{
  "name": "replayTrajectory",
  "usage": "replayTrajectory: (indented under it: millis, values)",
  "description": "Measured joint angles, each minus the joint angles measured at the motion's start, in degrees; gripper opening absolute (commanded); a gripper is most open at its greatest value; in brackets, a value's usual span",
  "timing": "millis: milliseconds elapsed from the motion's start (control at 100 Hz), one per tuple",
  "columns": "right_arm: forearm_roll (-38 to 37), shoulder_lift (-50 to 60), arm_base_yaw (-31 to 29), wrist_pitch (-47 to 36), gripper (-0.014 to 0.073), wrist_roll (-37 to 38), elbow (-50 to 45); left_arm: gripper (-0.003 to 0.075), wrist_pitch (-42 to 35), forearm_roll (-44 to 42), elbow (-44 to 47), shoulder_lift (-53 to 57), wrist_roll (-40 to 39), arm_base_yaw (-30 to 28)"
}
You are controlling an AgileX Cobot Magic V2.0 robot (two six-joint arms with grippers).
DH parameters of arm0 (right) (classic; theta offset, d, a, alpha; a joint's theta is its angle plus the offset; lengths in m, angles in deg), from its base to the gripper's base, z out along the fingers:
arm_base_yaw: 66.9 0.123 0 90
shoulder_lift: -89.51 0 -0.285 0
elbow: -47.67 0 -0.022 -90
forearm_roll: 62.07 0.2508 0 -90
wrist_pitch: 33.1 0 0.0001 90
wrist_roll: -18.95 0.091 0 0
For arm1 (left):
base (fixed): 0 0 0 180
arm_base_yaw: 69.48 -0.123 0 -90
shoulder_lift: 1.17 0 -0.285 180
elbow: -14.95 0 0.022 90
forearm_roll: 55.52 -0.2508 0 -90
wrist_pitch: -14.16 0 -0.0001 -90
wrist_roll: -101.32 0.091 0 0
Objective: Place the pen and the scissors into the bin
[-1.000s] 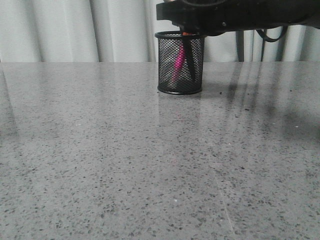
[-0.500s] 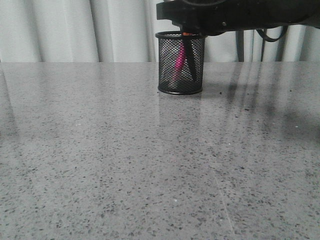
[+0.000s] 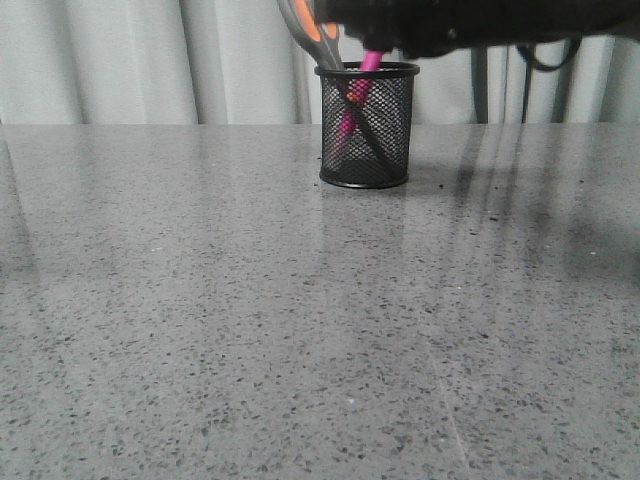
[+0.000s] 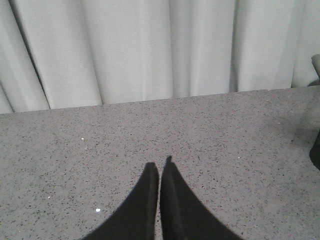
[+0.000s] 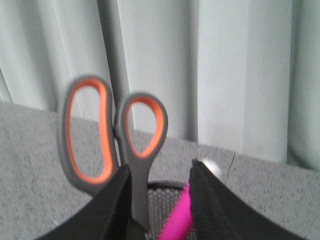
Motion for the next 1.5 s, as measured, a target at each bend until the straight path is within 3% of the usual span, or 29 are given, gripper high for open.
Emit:
replayTrajectory:
  millis: [110, 310, 600, 800, 1150, 1500]
  values:
    - [0.0, 3.6, 0.0, 0.0, 0.0170, 0.0, 0.0, -0.0019, 0.0, 0.0, 0.0, 0.0, 0.0, 0.0]
    - [0.0, 13.1, -2.5, 3.5, -0.0078, -4.1, -0.4, -0.0019, 0.0, -0.1, 0.0, 0.0, 0.0, 0.0]
    - [0.0, 31.1, -10.4, 11.3, -0.0076, -5.1, -9.3, -0.0019, -0.7, -1.1, 2.3, 0.6, 0.0, 0.0]
    - [0.0, 45.4, -14.4, 14.5, -0.0076, -5.2, -22.6, -0.0019, -8.1, -1.0, 10.1, 7.1, 0.0, 0.0]
    - [0.0, 66.9, -14.8, 15.6, -0.0076, -5.4, -44.6, -0.0019, -10.9, 5.5, 23.5, 23.6, 0.0, 0.0]
    - [0.0, 75.9, -14.8, 15.1, -0.0076, -5.4, -51.7, -0.0019, -11.5, 8.9, 28.2, 33.3, 0.0, 0.0]
